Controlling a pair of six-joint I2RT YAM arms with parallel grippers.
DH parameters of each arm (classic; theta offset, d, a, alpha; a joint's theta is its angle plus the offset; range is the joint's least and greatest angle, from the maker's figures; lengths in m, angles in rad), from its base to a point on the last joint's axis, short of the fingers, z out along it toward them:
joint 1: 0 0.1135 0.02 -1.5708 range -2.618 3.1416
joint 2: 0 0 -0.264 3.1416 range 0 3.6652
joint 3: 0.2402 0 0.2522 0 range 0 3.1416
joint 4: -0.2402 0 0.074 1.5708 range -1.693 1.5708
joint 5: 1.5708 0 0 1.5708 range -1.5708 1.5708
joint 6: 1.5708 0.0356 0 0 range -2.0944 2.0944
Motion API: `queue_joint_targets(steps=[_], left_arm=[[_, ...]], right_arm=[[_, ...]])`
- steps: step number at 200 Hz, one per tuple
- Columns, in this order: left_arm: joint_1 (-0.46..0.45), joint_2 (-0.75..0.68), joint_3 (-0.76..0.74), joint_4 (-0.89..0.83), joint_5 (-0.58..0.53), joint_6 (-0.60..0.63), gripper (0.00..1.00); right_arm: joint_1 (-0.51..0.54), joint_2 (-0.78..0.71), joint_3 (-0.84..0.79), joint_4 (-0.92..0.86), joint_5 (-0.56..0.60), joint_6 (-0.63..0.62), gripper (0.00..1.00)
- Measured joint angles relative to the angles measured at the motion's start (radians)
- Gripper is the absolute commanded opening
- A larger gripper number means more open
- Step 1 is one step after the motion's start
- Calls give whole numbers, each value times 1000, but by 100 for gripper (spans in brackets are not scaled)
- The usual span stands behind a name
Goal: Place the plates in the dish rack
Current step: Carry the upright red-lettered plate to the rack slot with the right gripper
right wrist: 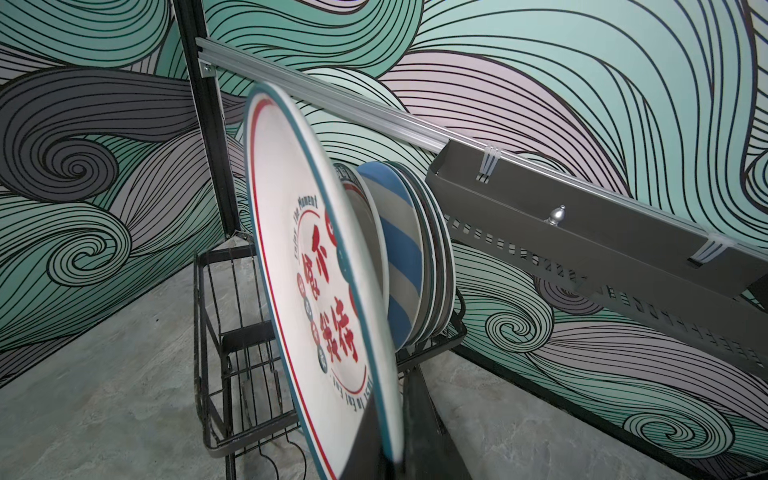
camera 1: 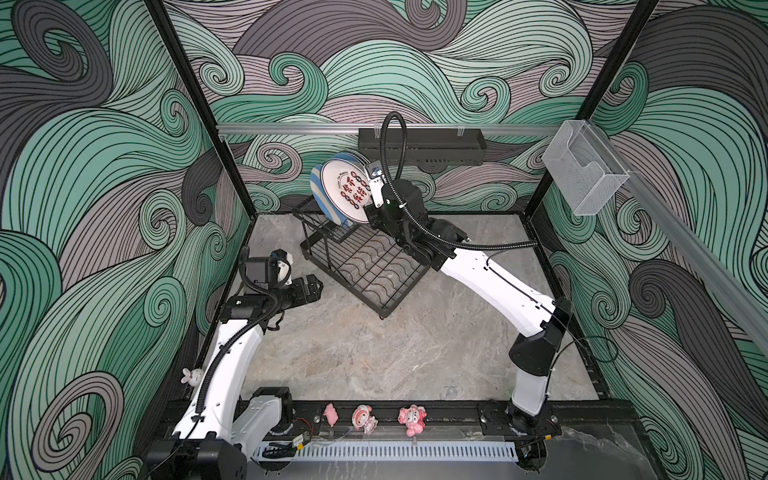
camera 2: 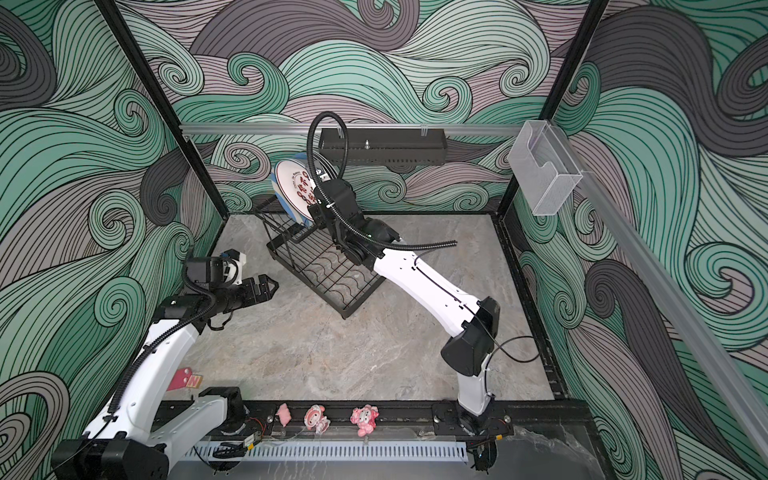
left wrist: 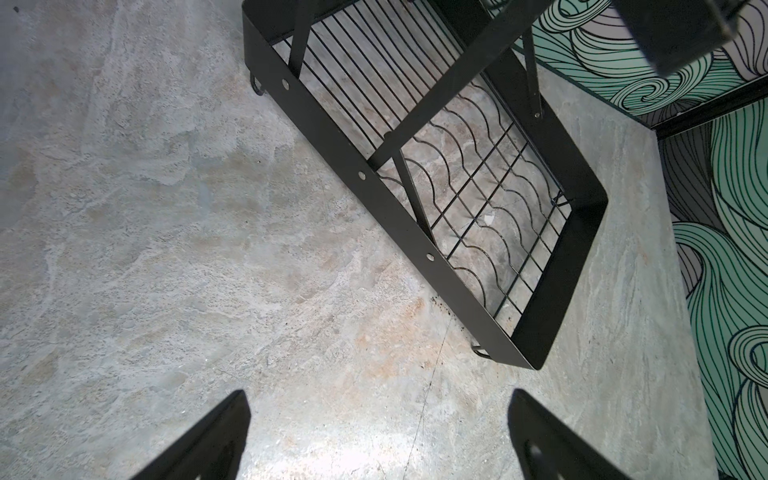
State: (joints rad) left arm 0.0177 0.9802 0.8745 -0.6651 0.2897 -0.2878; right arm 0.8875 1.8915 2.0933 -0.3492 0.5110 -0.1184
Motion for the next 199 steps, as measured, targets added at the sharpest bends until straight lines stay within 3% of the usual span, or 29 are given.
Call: queue_joint_targets(steps=[199], left_arm=[[15, 0, 0, 1, 11, 0, 99]], right_arm=[[32, 131, 68, 71, 69, -28, 0]])
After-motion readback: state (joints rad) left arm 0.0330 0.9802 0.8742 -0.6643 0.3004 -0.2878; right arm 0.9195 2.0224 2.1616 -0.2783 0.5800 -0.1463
